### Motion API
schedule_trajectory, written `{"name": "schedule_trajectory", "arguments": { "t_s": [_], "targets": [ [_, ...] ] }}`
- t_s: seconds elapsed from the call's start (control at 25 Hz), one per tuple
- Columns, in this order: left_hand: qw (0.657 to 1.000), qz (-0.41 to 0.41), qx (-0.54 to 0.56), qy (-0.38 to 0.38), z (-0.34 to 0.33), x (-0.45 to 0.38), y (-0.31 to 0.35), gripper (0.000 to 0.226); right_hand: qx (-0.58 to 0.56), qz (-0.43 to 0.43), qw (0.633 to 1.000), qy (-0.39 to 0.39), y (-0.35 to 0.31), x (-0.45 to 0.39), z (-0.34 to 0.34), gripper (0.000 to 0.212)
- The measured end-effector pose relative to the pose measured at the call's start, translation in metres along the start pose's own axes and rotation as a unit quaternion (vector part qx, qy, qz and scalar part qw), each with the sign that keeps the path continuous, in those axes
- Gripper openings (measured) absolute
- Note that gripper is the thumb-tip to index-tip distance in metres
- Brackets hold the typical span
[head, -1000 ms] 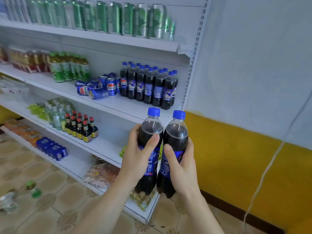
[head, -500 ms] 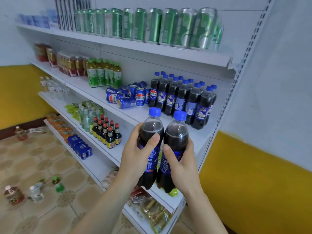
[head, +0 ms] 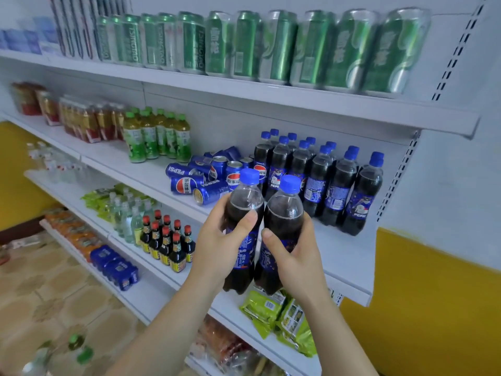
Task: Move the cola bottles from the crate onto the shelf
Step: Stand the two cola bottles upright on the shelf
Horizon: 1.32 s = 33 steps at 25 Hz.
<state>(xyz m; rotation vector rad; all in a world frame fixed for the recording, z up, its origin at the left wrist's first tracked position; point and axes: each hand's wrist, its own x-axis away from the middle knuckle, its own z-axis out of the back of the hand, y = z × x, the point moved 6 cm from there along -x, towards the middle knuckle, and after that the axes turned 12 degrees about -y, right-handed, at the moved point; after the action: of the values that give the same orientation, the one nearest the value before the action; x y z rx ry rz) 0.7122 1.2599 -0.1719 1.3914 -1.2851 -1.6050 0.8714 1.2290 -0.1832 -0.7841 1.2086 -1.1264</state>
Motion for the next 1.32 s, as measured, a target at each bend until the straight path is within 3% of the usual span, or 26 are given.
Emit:
{"name": "schedule_trajectory", "arguments": {
  "t_s": [0.24, 0.72, 1.08, 1.32],
  "targets": [
    [0.998, 0.001, -0.005, -0.063, 0.048, -0.077, -0.024, 0.051, 0.027, -0.034, 0.998, 0.052, 0.011, -0.062, -0.028, 0.056],
    [0.992, 0.001, -0.025, -0.124, 0.056, -0.201, -0.072, 0.057, 0.04, -0.032, 0.991, 0.124, 0.058, -0.171, -0.022, 0.061],
    [0.989, 0.015, -0.009, -0.147, 0.054, -0.256, -0.1, 0.039, 0.066, -0.056, 0.985, 0.146, 0.086, -0.218, -0.02, 0.068],
    [0.982, 0.021, 0.011, -0.185, 0.058, -0.282, -0.115, 0.04, 0.086, -0.088, 0.976, 0.181, 0.095, -0.236, -0.029, 0.072]
  ]
}}
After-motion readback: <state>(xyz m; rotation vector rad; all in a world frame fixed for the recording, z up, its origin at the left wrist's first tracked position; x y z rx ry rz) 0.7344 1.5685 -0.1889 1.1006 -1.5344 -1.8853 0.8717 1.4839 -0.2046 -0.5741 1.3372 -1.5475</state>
